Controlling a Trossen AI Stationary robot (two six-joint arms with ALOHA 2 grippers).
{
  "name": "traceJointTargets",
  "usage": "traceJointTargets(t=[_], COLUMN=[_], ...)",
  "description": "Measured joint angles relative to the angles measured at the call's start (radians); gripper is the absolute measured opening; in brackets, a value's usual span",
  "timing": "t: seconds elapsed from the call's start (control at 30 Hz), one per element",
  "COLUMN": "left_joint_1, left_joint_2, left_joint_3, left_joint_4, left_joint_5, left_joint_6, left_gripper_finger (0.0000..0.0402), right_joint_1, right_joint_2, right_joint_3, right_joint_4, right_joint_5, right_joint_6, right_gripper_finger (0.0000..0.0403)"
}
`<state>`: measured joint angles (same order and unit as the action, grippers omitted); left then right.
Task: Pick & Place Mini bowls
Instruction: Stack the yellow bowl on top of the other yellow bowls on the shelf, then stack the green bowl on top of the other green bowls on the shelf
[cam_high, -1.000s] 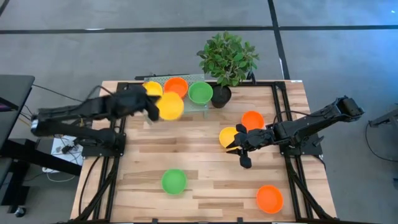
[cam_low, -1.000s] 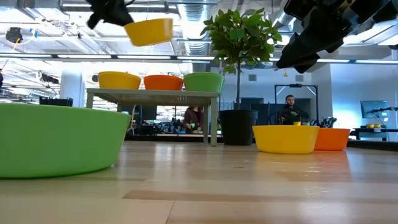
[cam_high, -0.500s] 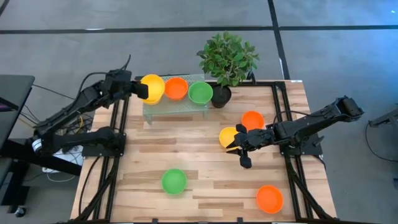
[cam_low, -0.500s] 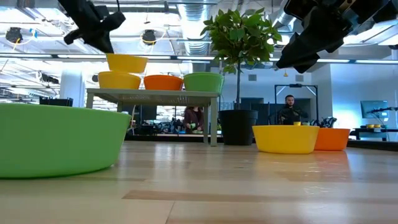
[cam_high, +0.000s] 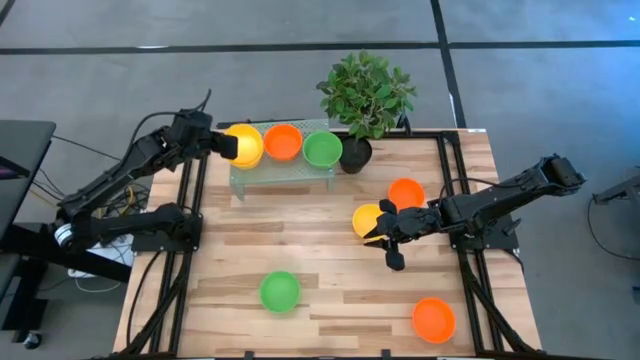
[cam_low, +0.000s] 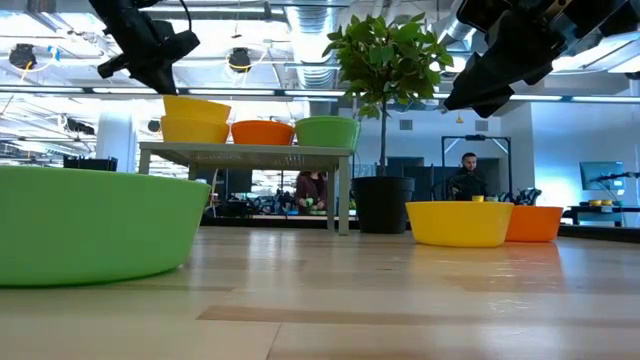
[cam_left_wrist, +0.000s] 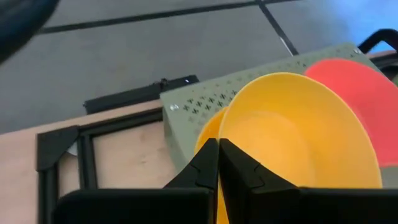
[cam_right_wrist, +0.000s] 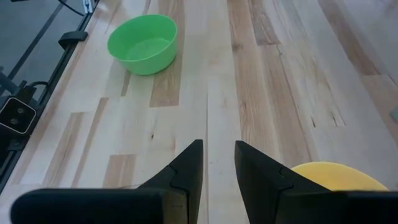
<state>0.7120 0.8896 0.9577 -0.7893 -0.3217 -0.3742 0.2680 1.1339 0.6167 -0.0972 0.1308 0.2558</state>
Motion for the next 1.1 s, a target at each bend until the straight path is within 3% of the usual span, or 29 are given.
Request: traceJointTargets(t=[0.33, 0.7, 0.87, 0.97, 1.1], left_joint_1=[0.004, 0.002, -0.006, -0.042, -0.133], left_joint_2=[0.027, 0.028, 0.01, -0.017, -0.06], left_joint_3=[-0.049, -0.05, -0.031, -0.002, 0.005], left_joint_4=[-0.002, 0.041, 0.082, 0.137, 0.231], left_joint_5=[0.025, 0.024, 0.03, 0.099, 0.302], left_joint_6=[0.007, 0.038, 0.081, 0.086, 0.131], left_gripper_finger=[0.0012, 0.0083, 0.0097, 0.0098, 0.0095], right_joint_1=[0.0, -0.02, -0.022, -0.022, -0.022], right_joint_2=[0.0, 0.0, 0.0, 0.0, 0.0], right_joint_3=[0.0, 0.0, 0.0, 0.0, 0.0], right_joint_4=[0.0, 0.0, 0.0, 0.0, 0.0], right_joint_5=[0.0, 0.0, 0.0, 0.0, 0.0], right_joint_6=[0.0, -0.003, -0.003, -0.003, -0.003], right_gripper_finger=[0.0088, 0.0088, 0.0088, 0.0088, 0.0088])
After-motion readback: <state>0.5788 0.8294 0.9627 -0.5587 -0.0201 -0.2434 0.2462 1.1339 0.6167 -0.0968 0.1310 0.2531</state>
